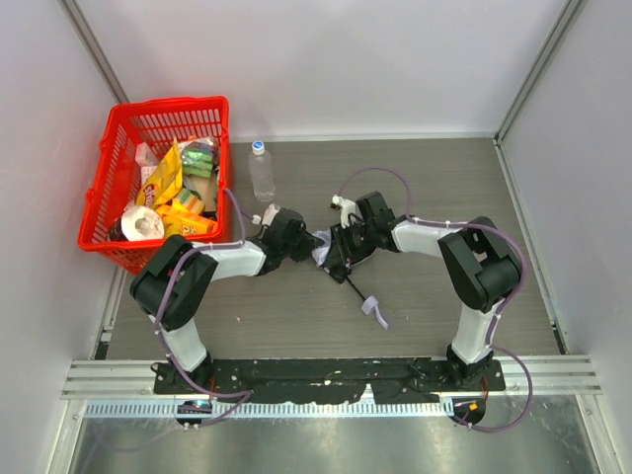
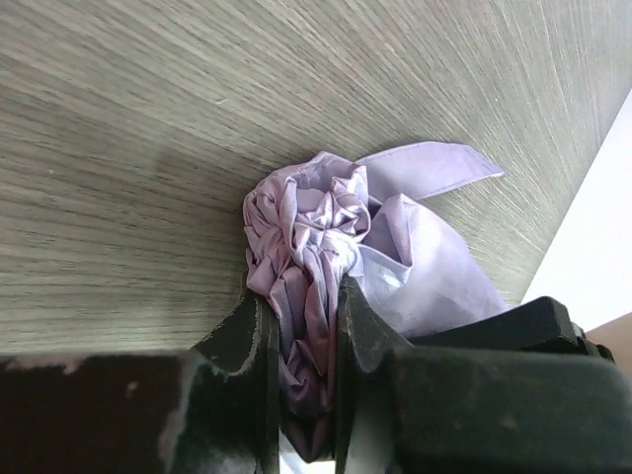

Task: Put away the umbrella

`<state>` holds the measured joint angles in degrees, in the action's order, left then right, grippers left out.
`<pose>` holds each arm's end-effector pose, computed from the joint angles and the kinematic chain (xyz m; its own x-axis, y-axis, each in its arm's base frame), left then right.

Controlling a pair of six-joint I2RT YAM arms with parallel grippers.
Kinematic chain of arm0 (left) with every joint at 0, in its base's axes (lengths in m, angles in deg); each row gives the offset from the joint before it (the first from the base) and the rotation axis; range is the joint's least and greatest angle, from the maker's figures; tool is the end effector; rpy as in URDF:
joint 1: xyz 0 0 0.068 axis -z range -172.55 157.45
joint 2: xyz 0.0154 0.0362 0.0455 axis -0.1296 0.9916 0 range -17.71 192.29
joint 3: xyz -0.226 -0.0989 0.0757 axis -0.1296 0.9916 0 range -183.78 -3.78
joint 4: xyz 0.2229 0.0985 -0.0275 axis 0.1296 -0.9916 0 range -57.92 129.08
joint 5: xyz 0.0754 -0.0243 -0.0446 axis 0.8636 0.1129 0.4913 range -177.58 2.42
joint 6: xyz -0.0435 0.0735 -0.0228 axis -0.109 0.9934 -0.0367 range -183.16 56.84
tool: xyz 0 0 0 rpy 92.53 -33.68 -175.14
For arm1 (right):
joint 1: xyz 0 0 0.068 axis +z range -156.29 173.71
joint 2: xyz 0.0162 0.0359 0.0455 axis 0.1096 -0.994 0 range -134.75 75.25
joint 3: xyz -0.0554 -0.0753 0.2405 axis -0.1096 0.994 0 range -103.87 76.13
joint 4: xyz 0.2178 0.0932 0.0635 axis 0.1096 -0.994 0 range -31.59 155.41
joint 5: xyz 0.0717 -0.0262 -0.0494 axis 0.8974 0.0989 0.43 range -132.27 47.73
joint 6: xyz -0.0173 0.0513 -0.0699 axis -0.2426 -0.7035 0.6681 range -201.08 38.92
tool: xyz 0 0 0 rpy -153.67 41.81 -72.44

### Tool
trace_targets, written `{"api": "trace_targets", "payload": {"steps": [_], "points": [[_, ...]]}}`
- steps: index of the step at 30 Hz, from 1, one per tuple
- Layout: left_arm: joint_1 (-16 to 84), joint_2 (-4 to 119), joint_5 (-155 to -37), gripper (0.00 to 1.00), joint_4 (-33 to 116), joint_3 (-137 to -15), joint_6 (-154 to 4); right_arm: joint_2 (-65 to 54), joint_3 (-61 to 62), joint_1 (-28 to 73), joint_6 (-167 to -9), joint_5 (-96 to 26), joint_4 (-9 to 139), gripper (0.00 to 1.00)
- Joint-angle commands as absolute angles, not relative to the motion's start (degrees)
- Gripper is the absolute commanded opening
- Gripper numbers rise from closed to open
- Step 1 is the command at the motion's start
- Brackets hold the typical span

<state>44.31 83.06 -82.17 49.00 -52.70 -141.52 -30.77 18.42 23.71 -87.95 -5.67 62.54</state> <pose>0.2985 -0.2146 0.1142 -0.6378 -0.7405 -0.2118 -0.4145 0.5618 -0.7160 0.2977 0.2260 0.1156 -0.7567 -0.3259 -0.5667 -0.6391 0.5514 0.5363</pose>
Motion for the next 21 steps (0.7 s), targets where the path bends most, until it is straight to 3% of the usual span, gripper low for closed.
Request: {"api": "trace_targets", "payload": {"steps": [1,4,6,9,14,21], "points": [[45.2,85.5,-81.2,0.0,41.7,-52.6,-135.8,-28.4,17.7,27.0,-86.3,-10.7,55.7,0.1],[45.2,85.6,-82.3,0.0,42.5,-51.6,-137.8,-24.1,17.5,28.1,-88.5,-19.9,54.8,0.29],[45.2,85.4,-82.8,0.0,41.0,-51.3,-138.9,-20.8,17.6,28.3,-90.6,-25.4,53.7,0.74],[45.3,84.1,-81.3,0.0,34.6,-52.8,-139.5,-15.1,18.6,29.7,-90.9,-32.0,52.0,0.76],[45.2,83.4,-80.6,0.0,27.2,-55.4,-140.6,-3.3,24.9,38.7,-86.7,-54.2,59.2,0.79],[45.2,83.1,-80.6,0.0,25.0,-55.6,-143.0,-7.3,29.6,48.2,-81.6,-69.4,75.0,0.83]]}}
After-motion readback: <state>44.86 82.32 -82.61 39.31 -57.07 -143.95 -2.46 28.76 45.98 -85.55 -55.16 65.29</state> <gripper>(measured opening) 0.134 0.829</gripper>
